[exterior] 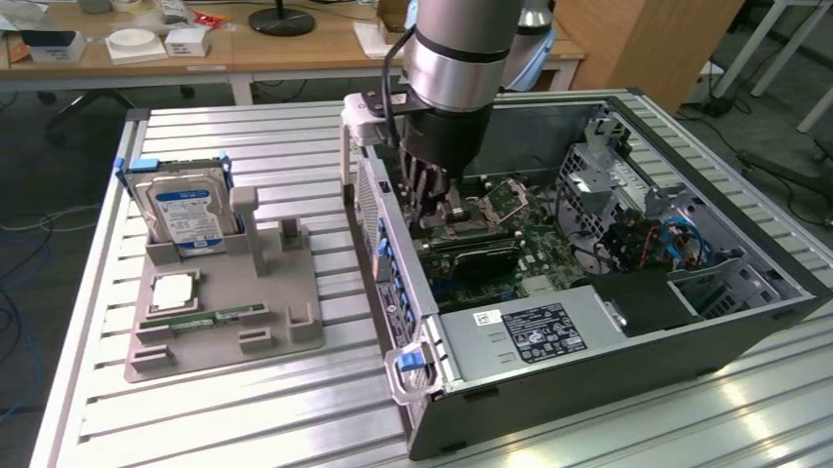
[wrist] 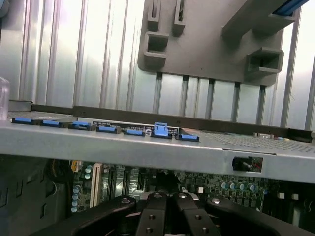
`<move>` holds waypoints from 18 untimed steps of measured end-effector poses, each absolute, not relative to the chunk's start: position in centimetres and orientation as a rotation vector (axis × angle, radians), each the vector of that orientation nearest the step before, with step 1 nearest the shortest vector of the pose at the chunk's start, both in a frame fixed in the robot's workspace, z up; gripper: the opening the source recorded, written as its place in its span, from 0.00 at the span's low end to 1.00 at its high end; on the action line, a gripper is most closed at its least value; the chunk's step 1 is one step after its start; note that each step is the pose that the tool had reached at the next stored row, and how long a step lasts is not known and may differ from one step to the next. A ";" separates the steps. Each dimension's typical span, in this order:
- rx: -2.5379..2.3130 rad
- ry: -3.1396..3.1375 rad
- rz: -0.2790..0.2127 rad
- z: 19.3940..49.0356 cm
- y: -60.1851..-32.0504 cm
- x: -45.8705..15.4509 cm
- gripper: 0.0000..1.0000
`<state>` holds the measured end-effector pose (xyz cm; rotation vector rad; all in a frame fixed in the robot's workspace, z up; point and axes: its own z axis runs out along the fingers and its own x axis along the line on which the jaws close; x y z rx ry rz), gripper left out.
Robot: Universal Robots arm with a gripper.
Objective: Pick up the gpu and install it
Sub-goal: 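Press down on the gpu until it lock into place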
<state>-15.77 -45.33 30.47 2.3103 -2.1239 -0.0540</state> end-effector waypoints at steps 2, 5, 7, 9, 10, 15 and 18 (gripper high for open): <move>2.310 -2.124 -0.054 30.5 -45.3 -15.4 0.10; 2.310 -2.124 -0.054 30.4 -45.3 -14.8 0.10; 2.310 -2.124 -0.054 30.1 -45.3 -14.7 0.10; 2.310 -2.124 -0.054 29.7 -45.4 -14.7 0.10; 2.310 -2.124 -0.054 29.5 -45.4 -14.7 0.10; 2.310 -2.124 -0.054 28.8 -45.4 -14.2 0.10; 2.310 -2.124 -0.054 28.4 -45.4 -14.0 0.10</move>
